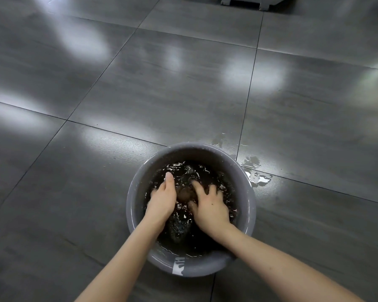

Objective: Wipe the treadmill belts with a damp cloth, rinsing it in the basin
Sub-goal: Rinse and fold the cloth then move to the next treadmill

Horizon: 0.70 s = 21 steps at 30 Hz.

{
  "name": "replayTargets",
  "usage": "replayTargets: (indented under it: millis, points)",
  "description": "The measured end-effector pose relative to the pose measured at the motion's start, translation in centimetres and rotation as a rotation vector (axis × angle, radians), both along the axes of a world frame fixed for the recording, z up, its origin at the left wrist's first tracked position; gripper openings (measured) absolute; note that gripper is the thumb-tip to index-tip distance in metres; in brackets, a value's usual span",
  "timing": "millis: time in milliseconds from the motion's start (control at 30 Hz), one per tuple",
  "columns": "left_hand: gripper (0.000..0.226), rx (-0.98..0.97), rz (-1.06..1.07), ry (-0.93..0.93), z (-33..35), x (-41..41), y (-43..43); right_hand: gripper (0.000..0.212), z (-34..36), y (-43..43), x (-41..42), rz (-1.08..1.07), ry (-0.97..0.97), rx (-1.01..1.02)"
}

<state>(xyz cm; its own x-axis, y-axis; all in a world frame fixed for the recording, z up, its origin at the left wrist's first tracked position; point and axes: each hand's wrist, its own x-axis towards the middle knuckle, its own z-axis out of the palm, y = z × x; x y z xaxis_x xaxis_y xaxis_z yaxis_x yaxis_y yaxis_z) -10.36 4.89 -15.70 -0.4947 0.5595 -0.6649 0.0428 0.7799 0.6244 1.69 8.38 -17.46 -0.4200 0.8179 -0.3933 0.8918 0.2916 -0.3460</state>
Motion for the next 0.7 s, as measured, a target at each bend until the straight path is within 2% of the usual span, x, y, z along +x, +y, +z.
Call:
replayTargets:
  millis: [67, 100, 167, 200, 267, 333, 400, 467, 500, 533, 600, 667, 700]
  points:
    - [0.098, 0.025, 0.099, -0.136, 0.1, 0.0, -0.1, 0.05, -0.1, 1.2, -0.1, -0.163, 0.192, -0.163]
    - [0.096, 0.046, 0.167, -0.222, 0.7, 0.1, -0.1, 0.045, 0.4, 1.6, -0.1, -0.274, 0.389, -0.303]
    - [0.071, 0.058, 0.286, -0.4, 2.3, 0.3, 0.3, 0.041, 2.4, 1.4, -0.2, -0.458, 0.81, -0.598]
    - [0.062, 0.062, 0.335, -0.49, 2.5, 0.3, 0.6, 0.041, 3.5, 1.1, -0.1, -0.492, 0.967, -0.688]
    - [0.063, 0.11, 0.421, -0.648, 2.7, 0.4, 1.0, 0.036, 5.4, 0.6, 0.4, -0.388, 1.167, -0.748]
    - [0.073, 0.175, 0.473, -0.766, 3.2, 0.3, 1.2, 0.021, 6.9, 0.0, 0.6, -0.181, 1.231, -0.701]
    - [0.078, 0.184, 0.484, -0.854, 3.8, 0.4, 1.2, 0.003, 7.4, -0.3, 0.1, -0.083, 1.119, -0.507]
    - [0.071, 0.215, 0.52, -0.844, 3.8, 1.0, 1.3, 0.013, 6.6, -0.1, -0.2, -0.13, 0.975, -0.171]
    - [0.063, 0.255, 0.548, -0.787, 3.9, 1.4, 1.3, 0.009, 6.4, 0.0, -0.4, -0.22, 0.972, -0.098]
    - [0.052, 0.305, 0.568, -0.693, 4.0, 1.7, 1.4, 0.001, 6.3, 0.2, -0.6, -0.356, 1.043, -0.15]
    - [0.037, 0.404, 0.572, -0.511, 4.6, 2.3, 1.7, 0.024, 6.0, 0.5, -0.8, -0.655, 1.214, -0.473]
    - [0.035, 0.482, 0.553, -0.418, 5.4, 2.7, 1.9, 0.039, 6.3, 0.9, -0.7, -0.832, 1.237, -0.787]
    - [0.036, 0.505, 0.542, -0.393, 5.8, 3.0, 1.8, 0.038, 6.5, 1.1, -0.5, -0.852, 1.204, -0.908]
